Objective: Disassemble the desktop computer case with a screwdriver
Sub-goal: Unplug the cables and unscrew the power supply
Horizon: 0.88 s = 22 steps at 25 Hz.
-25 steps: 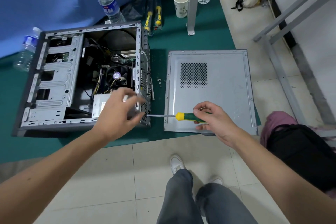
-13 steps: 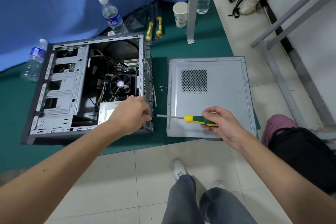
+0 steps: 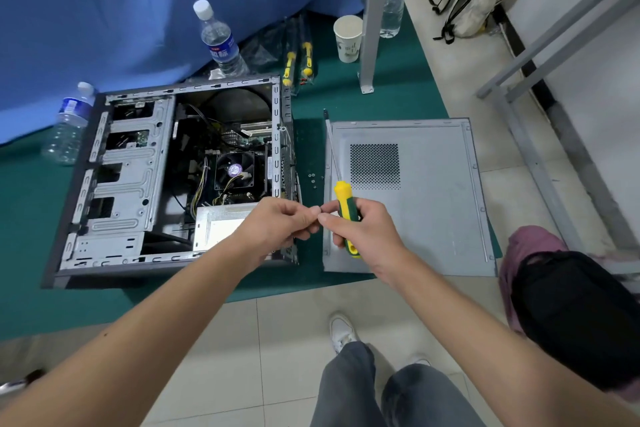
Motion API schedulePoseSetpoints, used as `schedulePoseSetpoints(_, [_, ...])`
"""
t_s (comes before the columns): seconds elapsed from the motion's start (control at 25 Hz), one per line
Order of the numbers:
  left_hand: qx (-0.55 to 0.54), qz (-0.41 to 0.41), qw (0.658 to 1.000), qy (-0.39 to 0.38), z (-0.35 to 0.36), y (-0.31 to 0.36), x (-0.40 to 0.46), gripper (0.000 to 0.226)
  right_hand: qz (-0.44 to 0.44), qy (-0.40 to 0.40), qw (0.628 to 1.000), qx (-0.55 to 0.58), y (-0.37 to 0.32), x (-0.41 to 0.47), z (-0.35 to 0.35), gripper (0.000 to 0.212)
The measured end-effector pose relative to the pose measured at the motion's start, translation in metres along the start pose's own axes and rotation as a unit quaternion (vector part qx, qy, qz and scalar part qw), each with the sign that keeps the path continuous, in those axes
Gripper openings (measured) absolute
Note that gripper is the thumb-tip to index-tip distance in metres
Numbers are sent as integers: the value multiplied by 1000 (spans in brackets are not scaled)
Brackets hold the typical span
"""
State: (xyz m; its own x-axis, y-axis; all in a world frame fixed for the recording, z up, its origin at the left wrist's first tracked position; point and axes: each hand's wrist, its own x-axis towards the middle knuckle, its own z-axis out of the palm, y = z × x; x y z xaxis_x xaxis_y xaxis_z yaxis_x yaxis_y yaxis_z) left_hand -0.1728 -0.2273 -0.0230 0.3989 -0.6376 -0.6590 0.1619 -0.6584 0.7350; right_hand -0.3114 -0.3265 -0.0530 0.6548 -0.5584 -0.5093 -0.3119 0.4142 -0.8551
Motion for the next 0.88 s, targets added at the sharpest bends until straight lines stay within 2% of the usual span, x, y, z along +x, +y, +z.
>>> schedulePoseSetpoints(0.08, [-37, -22, 999, -9, -4, 0, 1, 26, -18, -9, 1000, -14, 1, 2, 4, 8])
schedulePoseSetpoints(0.16, [-28, -9, 999, -19, -6, -1, 4, 28, -38, -9, 999, -37, 4, 5, 8, 7])
schedulePoseSetpoints(0.24, [72, 57, 995, 34, -8, -3, 8, 30, -52, 7, 998, -41, 8, 12, 12, 7])
schedulePoseSetpoints(0.28, [174, 113, 973, 102, -12, -6, 12, 30, -50, 24, 998, -38, 11, 17, 13, 5])
schedulePoseSetpoints(0.36, [361, 219, 874, 240, -23, -17, 21, 24, -26, 64, 997, -40, 19, 31, 13, 7])
schedulePoseSetpoints(0.4, [399, 229, 845, 272, -29, -24, 25, 25, -10, 76, 996, -49, 24, 40, 12, 8])
schedulePoseSetpoints(0.56, [429, 148, 849, 271, -34, -48, 41, 48, 32, 107, 986, -121, 48, 79, 10, 8])
schedulePoseSetpoints(0.76, [447, 152, 839, 270, -37, -54, 47, 57, 0, 162, 962, -219, 62, 126, 23, 21])
schedulePoseSetpoints(0.88, [457, 150, 835, 267, -36, -55, 46, 59, 9, 186, 941, -284, 70, 144, 31, 31])
